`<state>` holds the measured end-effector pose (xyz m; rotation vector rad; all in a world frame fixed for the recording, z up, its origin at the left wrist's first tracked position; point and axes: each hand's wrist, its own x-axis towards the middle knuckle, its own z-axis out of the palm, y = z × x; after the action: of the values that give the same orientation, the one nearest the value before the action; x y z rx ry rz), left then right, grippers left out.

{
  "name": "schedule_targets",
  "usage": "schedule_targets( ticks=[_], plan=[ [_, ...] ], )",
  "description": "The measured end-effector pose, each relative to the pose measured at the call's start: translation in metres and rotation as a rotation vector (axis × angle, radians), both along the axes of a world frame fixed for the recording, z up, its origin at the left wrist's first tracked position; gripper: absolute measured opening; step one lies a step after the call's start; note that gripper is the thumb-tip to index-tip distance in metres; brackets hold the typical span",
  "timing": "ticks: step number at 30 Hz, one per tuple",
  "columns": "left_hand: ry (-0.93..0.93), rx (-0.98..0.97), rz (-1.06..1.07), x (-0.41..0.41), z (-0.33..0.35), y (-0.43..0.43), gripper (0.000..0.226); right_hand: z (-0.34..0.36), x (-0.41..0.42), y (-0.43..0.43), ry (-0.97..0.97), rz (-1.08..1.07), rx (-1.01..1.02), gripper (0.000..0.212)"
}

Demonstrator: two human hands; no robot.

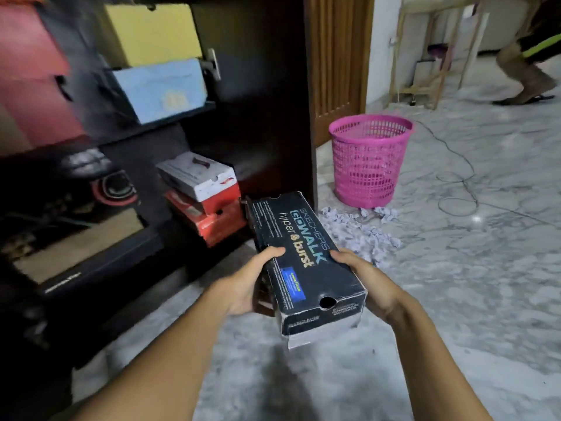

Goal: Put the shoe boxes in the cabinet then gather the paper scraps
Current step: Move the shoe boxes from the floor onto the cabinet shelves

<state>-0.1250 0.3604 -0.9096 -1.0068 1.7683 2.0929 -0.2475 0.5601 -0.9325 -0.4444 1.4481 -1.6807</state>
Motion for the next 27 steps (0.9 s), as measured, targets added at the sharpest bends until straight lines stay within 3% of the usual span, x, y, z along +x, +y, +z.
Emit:
schedule_targets(
  ticks=[6, 11, 16, 19, 27],
  plan=[
    [0.231, -0.138, 0.210, 0.029, 0.122, -0.055, 0.065, 0.119, 0.011, -0.079, 0.153, 0.110, -0.178, 0.036],
    [0.430, -0.240, 0.361, 0.030, 0.224, -0.087, 0.050, 0.207, 0.014, -0.123, 0.335, -0.011, -0.291, 0.034],
    [0.570, -0.274, 0.463, 0.010, 0.315, -0.123, 0.040, 0.273, 0.003, -0.167, 0.608, -0.148, -0.604, 0.056],
    [0.613, -0.274, 0.499, -0.008, 0.359, -0.154, 0.049, 0.310, -0.012, -0.203, 0.707, -0.233, -0.655, 0.042],
    [0.659, -0.402, 0.577, -0.059, 0.440, -0.243, 0.053, 0.414, -0.057, -0.330, 0.681, -0.277, -0.548, 0.020]
  ],
)
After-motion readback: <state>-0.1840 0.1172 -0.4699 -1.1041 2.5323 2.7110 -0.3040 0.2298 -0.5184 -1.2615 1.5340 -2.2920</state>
